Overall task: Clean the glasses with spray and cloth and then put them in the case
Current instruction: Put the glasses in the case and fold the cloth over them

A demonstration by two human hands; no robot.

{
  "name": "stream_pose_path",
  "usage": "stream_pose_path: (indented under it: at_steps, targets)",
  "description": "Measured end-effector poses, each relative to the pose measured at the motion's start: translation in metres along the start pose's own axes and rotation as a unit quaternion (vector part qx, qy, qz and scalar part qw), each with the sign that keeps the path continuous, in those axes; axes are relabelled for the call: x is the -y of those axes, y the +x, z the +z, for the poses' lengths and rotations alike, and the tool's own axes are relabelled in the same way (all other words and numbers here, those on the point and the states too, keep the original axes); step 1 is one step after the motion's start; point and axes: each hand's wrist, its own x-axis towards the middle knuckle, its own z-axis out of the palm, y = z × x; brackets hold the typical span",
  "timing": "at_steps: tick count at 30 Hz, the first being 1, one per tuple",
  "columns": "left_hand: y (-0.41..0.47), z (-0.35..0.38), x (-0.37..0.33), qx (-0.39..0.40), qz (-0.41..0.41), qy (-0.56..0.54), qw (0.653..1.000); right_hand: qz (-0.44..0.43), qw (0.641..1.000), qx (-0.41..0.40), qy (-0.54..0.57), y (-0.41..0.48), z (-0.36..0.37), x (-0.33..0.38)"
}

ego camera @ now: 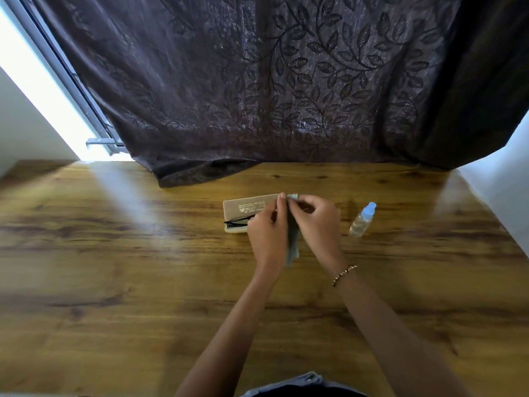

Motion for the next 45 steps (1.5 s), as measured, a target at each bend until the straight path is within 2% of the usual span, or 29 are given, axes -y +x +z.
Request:
stream_pose_path:
  at_steps: [5, 9, 12, 16, 21, 26, 28, 31, 33, 37, 41, 45]
  targets:
    - [-0.003, -0.001, 0.003, -0.002, 0.04, 0.052, 0.998, 0.111, 0.985, 0.057, 0.119, -0.001, 0.0, 0.004]
    - [-0.01, -0.003, 0.004, 0.05, 0.098, 0.13, 0.985, 0.181, 0.952, 0.128, 0.212, -0.002, -0.007, 0.007]
    - [-0.012, -0.009, 0.001, 0.087, 0.16, 0.244, 0.952, 0.205, 0.94, 0.123, 0.243, -0.002, -0.006, 0.004]
    - [-0.013, -0.01, 0.007, 0.102, 0.2, 0.291, 0.93, 0.224, 0.932, 0.094, 0.269, -0.001, -0.003, 0.0]
    - [-0.016, -0.013, 0.02, 0.11, 0.196, 0.24, 0.944, 0.186, 0.954, 0.043, 0.23, 0.004, -0.007, 0.001]
    - [0.002, -0.023, 0.033, 0.104, 0.078, 0.172, 0.977, 0.157, 0.958, 0.05, 0.234, 0.012, -0.02, 0.002]
    - [0.011, -0.025, 0.03, 0.136, 0.044, 0.081, 0.986, 0.152, 0.957, 0.068, 0.238, 0.014, -0.022, 0.002]
    - [0.025, -0.028, 0.022, 0.218, 0.01, -0.013, 0.976, 0.147, 0.955, 0.093, 0.239, 0.014, -0.024, 0.003]
    - [0.029, -0.032, 0.015, 0.231, -0.01, -0.059, 0.971, 0.15, 0.955, 0.092, 0.239, 0.014, -0.025, 0.002]
    - [0.037, -0.037, 0.005, 0.183, 0.026, -0.074, 0.98, 0.138, 0.96, 0.07, 0.233, 0.014, -0.028, 0.0]
    - [0.038, -0.036, -0.002, 0.255, 0.089, -0.065, 0.961, 0.119, 0.961, 0.075, 0.239, 0.013, -0.03, 0.003]
    - [0.041, -0.039, 0.0, 0.237, 0.147, 0.008, 0.96, 0.121, 0.961, 0.079, 0.235, 0.014, -0.03, 0.002]
